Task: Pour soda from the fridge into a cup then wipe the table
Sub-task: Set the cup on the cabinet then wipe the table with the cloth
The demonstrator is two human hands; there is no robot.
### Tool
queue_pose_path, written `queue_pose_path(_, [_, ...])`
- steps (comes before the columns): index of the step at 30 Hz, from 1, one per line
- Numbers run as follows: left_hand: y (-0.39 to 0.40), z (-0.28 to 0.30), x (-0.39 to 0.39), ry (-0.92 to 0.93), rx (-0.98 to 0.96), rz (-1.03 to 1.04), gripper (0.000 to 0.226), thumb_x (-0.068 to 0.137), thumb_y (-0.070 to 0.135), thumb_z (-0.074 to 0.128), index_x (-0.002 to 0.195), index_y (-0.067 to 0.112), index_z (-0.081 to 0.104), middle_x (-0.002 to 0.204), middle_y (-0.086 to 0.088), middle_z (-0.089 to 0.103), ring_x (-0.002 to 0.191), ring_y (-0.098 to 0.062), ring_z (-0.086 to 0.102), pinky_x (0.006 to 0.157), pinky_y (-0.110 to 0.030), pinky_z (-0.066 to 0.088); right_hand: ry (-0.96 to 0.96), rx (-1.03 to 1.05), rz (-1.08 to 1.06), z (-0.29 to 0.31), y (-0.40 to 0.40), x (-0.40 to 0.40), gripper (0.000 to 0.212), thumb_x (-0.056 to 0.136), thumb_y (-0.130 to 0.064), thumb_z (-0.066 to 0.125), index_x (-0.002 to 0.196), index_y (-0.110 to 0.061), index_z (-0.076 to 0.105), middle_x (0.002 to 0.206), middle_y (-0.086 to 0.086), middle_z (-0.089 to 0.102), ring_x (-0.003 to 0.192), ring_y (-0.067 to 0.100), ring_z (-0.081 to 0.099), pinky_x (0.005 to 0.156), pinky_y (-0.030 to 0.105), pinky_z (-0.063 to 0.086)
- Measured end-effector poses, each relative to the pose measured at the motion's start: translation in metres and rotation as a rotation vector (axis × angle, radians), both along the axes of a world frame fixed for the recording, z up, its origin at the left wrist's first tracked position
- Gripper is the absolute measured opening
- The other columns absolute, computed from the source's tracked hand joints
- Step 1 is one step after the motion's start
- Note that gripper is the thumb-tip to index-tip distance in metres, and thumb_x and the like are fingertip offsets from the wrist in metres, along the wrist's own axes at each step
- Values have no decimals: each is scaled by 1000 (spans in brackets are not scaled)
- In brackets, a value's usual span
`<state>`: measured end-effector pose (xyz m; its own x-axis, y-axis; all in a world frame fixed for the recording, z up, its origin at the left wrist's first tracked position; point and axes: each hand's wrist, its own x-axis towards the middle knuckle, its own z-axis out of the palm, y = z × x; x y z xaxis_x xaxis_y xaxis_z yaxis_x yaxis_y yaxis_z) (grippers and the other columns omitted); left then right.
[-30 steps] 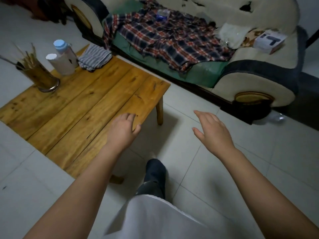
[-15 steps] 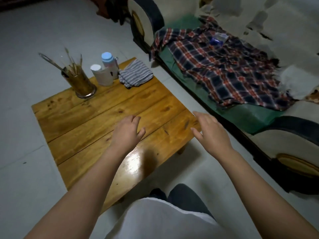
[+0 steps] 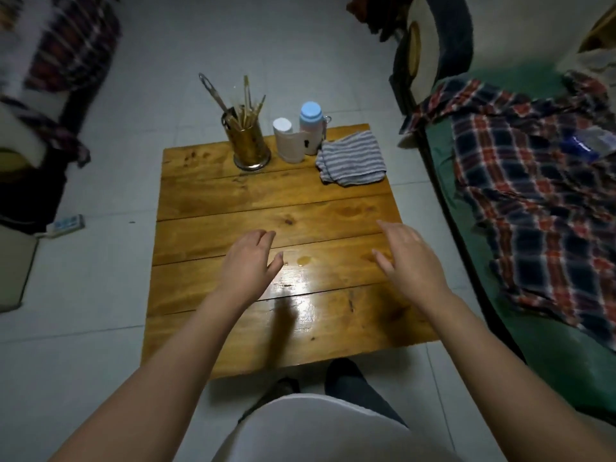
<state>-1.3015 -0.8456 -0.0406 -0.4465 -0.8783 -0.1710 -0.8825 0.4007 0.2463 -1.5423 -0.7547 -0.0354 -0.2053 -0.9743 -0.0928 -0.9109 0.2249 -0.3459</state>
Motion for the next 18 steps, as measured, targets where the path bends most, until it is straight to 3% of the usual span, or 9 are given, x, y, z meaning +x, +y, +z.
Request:
queue_pose_path(7, [-5, -16, -23, 44, 10, 157, 49, 94, 31, 47, 137, 7, 42, 136, -12, 48, 126, -26, 42, 103, -34, 34, 0, 21, 169, -16, -37, -31, 51, 93, -29, 48, 140, -13, 35, 141, 6, 44, 132, 21, 36, 106, 35, 32])
queue_pose_path(15, [-47, -62, -44, -12, 80, 147, 51, 95, 31, 44, 141, 11, 36, 142, -10, 41, 131, -25, 37, 108, -34, 29, 17, 61, 205, -51, -101, -61, 50, 94, -31, 47, 140, -14, 34, 143, 5, 41, 133, 20, 34, 108, 33, 29])
queue_pose_path(18, [-77, -89, -58, 11, 82, 120, 46, 93, 24, 48, 136, 9, 42, 137, -13, 46, 127, -28, 42, 105, -35, 33, 20, 70, 214, -77, -131, -71, 51, 94, -31, 46, 140, -15, 33, 143, 5, 40, 133, 20, 34, 108, 34, 29])
